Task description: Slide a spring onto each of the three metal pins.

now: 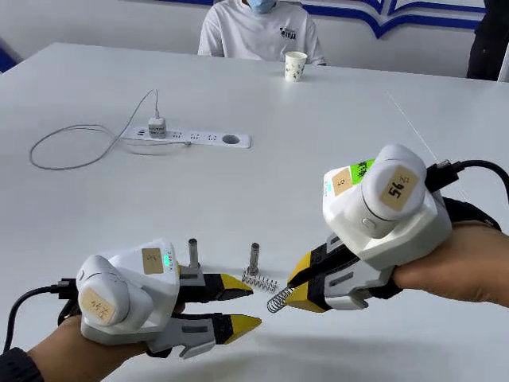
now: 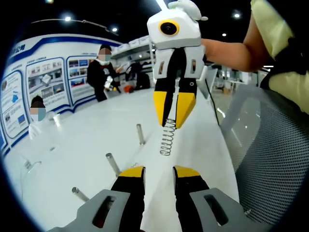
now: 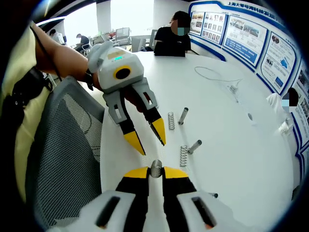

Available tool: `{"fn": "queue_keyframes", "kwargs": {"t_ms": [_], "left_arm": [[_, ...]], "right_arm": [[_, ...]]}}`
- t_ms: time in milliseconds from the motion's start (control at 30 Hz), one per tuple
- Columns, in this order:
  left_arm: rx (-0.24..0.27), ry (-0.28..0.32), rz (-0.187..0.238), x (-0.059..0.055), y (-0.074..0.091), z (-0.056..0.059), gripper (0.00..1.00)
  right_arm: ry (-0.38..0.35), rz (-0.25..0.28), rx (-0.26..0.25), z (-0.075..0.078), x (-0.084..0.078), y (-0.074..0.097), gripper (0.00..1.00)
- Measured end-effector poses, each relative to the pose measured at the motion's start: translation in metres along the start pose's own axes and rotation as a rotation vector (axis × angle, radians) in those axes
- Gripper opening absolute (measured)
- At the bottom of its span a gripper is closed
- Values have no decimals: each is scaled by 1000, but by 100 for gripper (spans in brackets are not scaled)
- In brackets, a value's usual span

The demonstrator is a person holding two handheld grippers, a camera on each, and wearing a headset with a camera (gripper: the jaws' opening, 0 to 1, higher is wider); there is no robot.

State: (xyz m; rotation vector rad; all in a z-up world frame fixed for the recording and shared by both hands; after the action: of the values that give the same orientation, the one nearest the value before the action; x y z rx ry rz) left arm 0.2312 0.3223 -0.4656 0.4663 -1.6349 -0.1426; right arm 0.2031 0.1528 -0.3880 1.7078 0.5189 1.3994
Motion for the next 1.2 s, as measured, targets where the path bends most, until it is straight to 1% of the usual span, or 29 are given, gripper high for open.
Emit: {"fn": "queue_keyframes", "kwargs": {"t_ms": [333, 600, 967, 1200], "left_arm": [[75, 48, 4, -7, 22, -10, 33], [121, 85, 5, -14, 35, -15, 39], [170, 136, 10, -24, 49, -17, 47], [203, 163, 7, -29, 57, -17, 50]], "right_arm": [[-16, -23, -17, 5, -7, 11, 11], [-38, -33, -35, 10, -14, 20, 11], [-61, -56, -65, 20, -20, 35, 11], [-68, -77, -80, 28, -22, 44, 11]]}}
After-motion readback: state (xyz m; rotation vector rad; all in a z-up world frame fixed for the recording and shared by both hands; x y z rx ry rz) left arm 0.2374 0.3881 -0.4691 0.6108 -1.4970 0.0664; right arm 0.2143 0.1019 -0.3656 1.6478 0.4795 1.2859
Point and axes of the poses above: the centre of the closed fingertips' face, and the gripper's own axes: y roughly backward along the fingers, z roughly to its right, x roughly out of its top, the point moved 10 cm from there along y, roughly backward along the fingers, and after that the axes turned 5 degrees about x, right-handed, at the moved point
